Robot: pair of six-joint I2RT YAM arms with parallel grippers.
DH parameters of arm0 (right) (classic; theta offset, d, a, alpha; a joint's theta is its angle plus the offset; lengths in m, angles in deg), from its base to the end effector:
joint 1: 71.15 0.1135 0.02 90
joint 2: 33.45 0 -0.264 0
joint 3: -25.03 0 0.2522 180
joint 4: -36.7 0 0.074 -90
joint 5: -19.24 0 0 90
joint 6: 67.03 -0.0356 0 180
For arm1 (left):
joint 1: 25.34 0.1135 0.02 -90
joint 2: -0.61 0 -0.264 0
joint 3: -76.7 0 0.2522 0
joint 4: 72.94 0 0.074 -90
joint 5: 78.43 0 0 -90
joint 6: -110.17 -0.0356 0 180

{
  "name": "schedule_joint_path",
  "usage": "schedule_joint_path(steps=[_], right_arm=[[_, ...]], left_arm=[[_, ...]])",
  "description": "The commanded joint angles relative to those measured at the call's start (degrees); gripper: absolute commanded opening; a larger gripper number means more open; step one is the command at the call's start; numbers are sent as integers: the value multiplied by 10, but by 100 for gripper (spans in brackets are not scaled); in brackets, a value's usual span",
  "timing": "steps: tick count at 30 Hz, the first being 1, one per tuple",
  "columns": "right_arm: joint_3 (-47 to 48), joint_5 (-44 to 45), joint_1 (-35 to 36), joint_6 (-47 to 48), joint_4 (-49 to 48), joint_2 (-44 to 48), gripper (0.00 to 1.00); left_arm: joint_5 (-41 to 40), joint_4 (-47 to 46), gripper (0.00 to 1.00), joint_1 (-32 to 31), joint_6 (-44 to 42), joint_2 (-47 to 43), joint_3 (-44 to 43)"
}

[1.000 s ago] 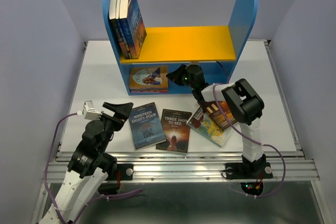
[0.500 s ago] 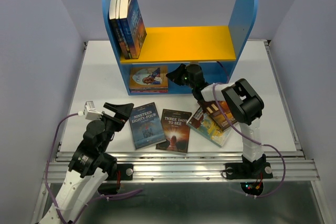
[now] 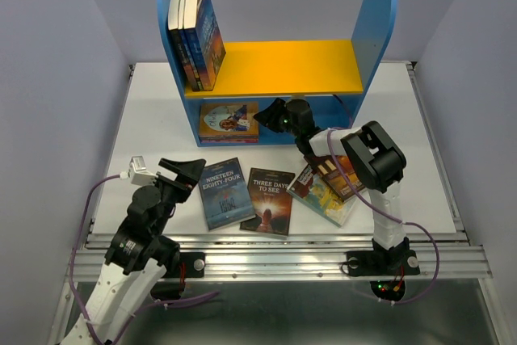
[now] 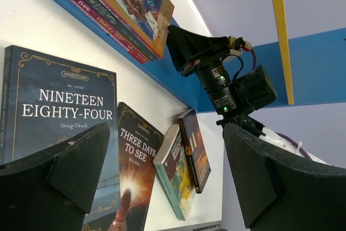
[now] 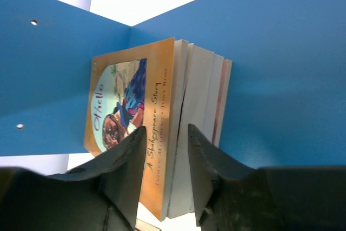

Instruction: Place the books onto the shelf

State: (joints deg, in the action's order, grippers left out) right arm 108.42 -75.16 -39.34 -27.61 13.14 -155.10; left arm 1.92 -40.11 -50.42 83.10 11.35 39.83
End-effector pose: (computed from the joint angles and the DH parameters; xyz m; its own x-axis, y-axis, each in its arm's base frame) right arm 0.3916 0.2461 0.1543 -0.5916 0.5394 -0.5992 -0.2072 0.6165 0.7596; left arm 0.0889 -0.0350 0.2610 -0.2859 -0.8354 -0.4694 0.0275 0.4825 -0.8755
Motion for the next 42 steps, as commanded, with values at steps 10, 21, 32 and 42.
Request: schedule_joint_path(steps=[10, 21, 32, 42], right_arm=[[-47, 34, -3, 20, 14, 83, 100], [-160, 31, 26, 43, 64, 184, 100], [-270, 70, 171, 55, 134, 295, 100], [-266, -15, 213, 25, 112, 255, 100]], left_arm=[[2, -5, 99, -2, -1, -1, -2], [11, 8, 99, -2, -4, 102, 8], [-5, -1, 99, 0, 5, 242, 23], [32, -69, 99, 28, -5, 289, 72]])
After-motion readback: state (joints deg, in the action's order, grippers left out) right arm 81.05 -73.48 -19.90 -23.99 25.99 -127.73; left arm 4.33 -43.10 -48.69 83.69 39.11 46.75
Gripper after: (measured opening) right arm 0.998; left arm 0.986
